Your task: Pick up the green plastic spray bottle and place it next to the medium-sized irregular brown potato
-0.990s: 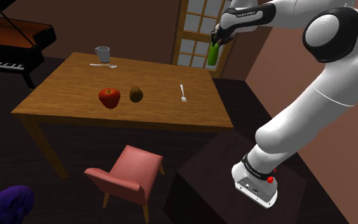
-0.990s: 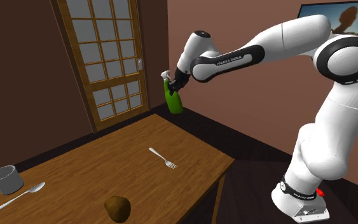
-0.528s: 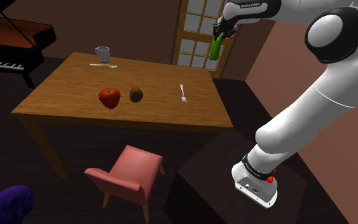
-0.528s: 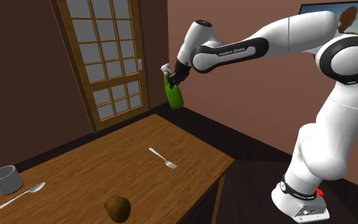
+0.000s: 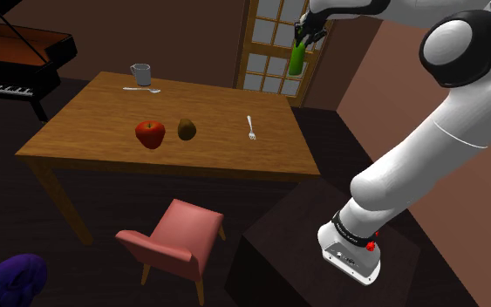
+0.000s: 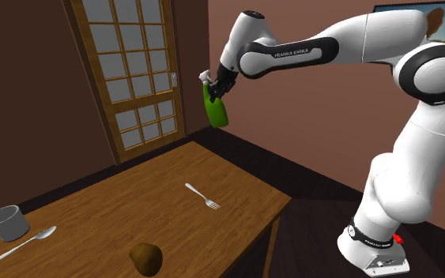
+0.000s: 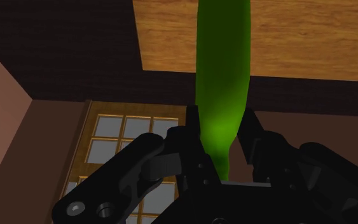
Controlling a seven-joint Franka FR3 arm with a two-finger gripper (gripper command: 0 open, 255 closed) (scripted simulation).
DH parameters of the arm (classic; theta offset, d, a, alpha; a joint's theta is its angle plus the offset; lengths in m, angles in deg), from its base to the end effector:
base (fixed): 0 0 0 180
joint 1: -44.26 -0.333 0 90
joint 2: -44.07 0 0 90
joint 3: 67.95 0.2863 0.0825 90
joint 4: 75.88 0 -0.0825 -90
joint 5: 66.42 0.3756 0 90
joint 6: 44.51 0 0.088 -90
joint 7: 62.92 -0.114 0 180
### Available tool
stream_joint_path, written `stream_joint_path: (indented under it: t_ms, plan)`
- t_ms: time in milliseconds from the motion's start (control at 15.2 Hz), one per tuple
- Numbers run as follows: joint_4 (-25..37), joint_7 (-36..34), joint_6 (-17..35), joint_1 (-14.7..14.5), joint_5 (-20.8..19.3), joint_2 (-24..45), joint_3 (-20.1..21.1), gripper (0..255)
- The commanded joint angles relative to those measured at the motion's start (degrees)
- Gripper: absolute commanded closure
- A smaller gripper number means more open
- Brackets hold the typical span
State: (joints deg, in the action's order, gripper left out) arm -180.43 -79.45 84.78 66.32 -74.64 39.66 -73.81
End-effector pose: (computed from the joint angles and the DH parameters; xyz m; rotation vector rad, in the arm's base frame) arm 0.5069 -0.2759 0.5832 2.6972 -1.0083 0.7261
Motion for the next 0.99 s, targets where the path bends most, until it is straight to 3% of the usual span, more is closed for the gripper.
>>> stream_joint_path:
  t_ms: [0,924]
  plan:
    - [-1.36,-2.29,-0.64,-0.76,-1.17,-1.74,1.10,255]
    - [-10.62,-22.94,-5.47,-6.54,-7.88,-11.85,13.60,255]
